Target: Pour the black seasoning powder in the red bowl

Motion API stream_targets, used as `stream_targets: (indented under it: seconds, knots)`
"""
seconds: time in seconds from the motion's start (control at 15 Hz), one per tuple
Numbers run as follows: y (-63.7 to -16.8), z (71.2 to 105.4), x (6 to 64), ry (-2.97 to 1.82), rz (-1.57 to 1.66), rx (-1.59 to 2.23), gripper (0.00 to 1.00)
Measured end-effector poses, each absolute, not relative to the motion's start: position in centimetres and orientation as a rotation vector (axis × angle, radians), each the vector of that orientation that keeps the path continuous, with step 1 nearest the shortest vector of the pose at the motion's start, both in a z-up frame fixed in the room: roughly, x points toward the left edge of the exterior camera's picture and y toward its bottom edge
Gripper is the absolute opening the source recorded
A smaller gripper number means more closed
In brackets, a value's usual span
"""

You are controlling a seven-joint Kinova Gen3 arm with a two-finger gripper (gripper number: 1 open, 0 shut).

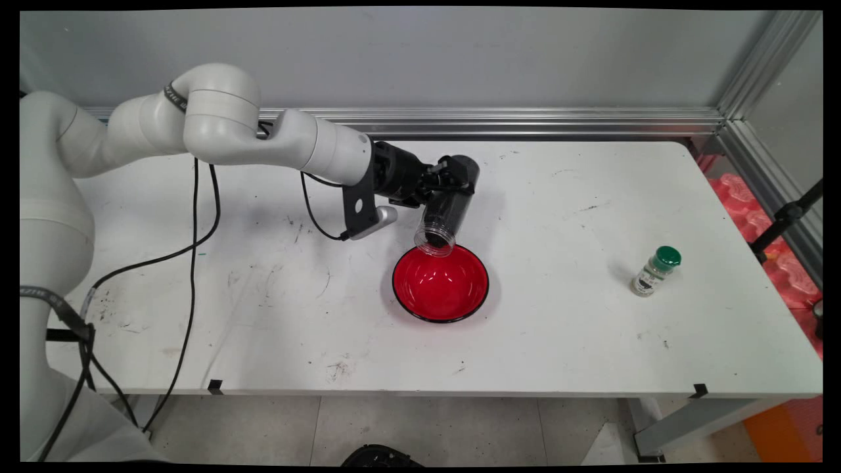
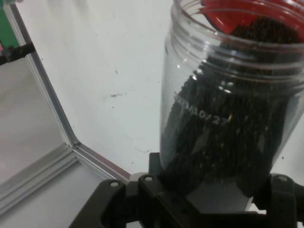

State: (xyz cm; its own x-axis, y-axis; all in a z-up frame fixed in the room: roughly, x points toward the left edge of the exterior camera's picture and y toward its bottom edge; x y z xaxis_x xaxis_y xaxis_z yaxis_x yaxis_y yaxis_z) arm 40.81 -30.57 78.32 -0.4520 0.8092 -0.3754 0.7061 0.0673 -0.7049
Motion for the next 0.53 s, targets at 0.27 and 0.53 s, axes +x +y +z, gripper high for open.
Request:
stream_targets:
  seconds: [0.27, 0.53]
  knots:
    - [-30.28, 78.52, 40.69, -2.186, 1.365, -1.615, 0.00]
    - [-30.07, 78.80, 40.60, -2.159, 1.395, -1.667, 0.00]
